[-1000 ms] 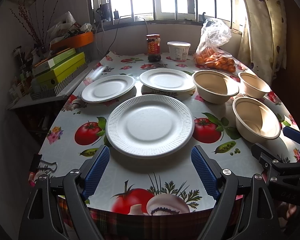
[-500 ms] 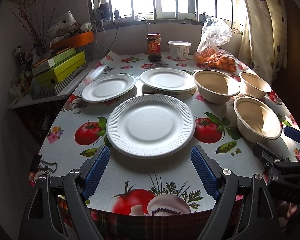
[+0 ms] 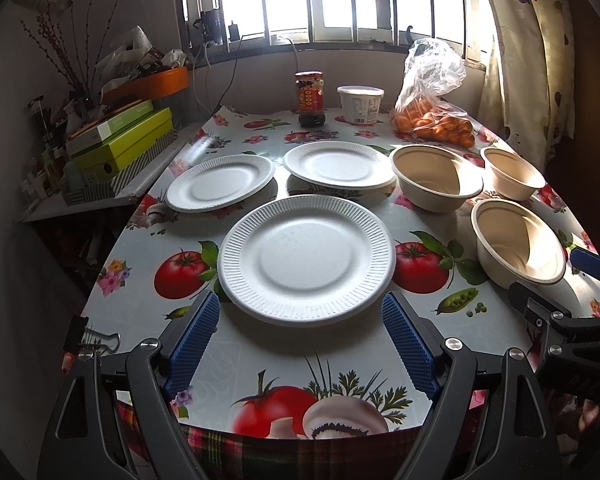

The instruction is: Organize plates and bowls

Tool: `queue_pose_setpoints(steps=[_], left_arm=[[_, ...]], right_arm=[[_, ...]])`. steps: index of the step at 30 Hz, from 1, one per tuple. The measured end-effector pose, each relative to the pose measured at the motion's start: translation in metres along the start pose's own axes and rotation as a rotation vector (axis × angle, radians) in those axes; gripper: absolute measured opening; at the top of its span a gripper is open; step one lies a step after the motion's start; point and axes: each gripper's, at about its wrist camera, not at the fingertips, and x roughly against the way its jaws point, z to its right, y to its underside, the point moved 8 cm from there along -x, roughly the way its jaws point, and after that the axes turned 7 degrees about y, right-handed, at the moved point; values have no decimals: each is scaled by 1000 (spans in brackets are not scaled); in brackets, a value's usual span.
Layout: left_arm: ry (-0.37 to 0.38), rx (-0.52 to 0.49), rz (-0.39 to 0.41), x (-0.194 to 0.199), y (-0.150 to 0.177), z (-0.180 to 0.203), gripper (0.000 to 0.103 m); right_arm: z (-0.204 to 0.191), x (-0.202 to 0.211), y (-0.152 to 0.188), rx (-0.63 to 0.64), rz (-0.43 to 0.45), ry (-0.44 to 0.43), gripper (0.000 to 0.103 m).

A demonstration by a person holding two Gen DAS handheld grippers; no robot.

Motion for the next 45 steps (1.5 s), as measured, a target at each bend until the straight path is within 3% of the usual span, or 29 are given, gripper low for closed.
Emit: queue_pose_setpoints(steps=[5,11,18,25,27,31,34,38,42,44,45], left_arm=[[18,6,6,1,-9,-7,84],[13,20,7,-1,-34,-37,84],[-46,70,25,-6,-66,-93,84],[-55,164,49,-17,-95,-145,84],[-57,194,38,-26,-98,-160,84],[-58,260,3,-44,-99,-185,80],[-88,253,-14,-56,-101,-197,77],[-77,245,-45,-72,-103,-203,63],[-62,264,-55,-89,-107,-210,61],[-46,286,-77,-100,-106,-214,45],[-42,292,-87,-106,-105,-216,44]], right_arm=[[-10,3,-17,6,17,-25,103],[-32,7,-65,21,80,-102,103],[-62,3,-133,73,144,-193,103],[-103,-19,-186,143,144,-308,102],[-118,-28,-198,172,138,-346,92],[-148,-52,-217,226,99,-405,82],[-167,-74,-222,274,60,-431,72],[-186,-107,-226,303,1,-456,60],[-202,-142,-229,339,-60,-454,54],[-209,-158,-230,342,-98,-474,47],[-213,-165,-231,337,-120,-489,41]])
